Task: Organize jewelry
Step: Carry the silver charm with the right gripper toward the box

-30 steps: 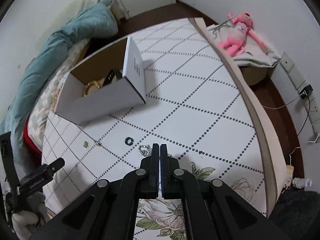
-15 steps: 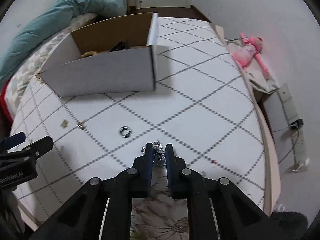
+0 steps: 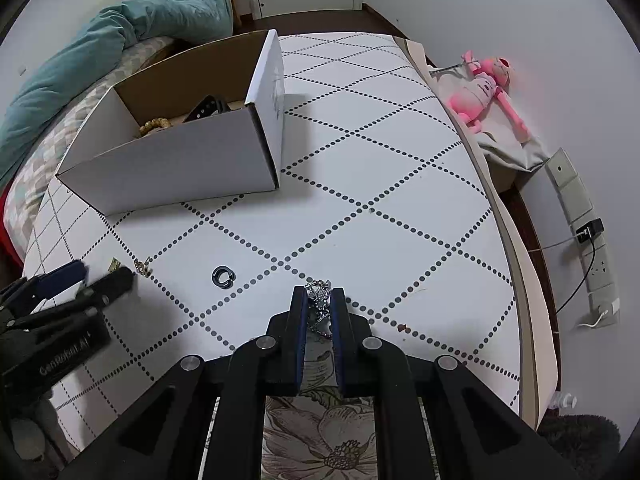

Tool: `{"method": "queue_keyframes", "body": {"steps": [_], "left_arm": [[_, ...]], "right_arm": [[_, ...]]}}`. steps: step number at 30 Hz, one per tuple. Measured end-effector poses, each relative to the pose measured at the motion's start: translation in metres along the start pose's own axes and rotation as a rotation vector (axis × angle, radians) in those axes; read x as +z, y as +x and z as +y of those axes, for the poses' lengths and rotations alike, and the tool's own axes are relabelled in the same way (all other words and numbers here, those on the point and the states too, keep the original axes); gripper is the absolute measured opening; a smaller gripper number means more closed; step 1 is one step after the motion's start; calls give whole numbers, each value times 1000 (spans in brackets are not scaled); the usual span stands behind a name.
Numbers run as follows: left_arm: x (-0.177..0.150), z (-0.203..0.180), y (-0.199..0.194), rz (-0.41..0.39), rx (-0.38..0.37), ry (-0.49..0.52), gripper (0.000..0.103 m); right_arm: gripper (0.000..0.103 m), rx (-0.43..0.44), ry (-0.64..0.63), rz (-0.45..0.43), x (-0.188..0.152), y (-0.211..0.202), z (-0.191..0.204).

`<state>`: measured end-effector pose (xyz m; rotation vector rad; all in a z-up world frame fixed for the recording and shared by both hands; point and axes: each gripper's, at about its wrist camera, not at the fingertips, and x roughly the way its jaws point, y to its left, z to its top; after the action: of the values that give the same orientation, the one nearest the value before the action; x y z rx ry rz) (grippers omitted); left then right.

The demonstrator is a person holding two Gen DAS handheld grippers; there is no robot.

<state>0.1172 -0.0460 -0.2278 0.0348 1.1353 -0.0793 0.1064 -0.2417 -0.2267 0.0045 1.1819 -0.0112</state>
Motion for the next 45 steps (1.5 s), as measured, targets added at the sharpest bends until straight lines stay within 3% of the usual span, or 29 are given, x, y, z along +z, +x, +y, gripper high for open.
{"method": "queue_keyframes", "body": {"steps": [1,6,8,18,25,30,38,41,42,45], "left_arm": [[1,1,0,-1,-4,0,13],[3,6,0,1,-23,-9,10],[2,8,0,6,-38,-15,3],[-1,11,-29,-15,-116,-47,2],[9,26,-66,-64,-184,-91,2],[28,44,-92,-108,-225,-125,2],[60,57,-120,-179,-221,-125,2],[61,60,-115,-165,-203,-146,6],[61,60,-112,-154,-196,-146,15],[53,61,-94,-111,-182,-155,61]], "right_arm": [[12,-2,-2,2,0,0,1],[10,3,4,16,3,0,-1],[5,14,14,18,4,-1,-3],[4,170,128,-8,10,-29,-23],[4,214,150,-78,24,-69,-28],[4,255,119,-131,43,-99,-21],[4,305,29,-220,87,-140,8],[4,307,4,-222,96,-141,18],[4,307,-4,-225,96,-140,21],[4,301,-7,-193,91,-129,26]]}}
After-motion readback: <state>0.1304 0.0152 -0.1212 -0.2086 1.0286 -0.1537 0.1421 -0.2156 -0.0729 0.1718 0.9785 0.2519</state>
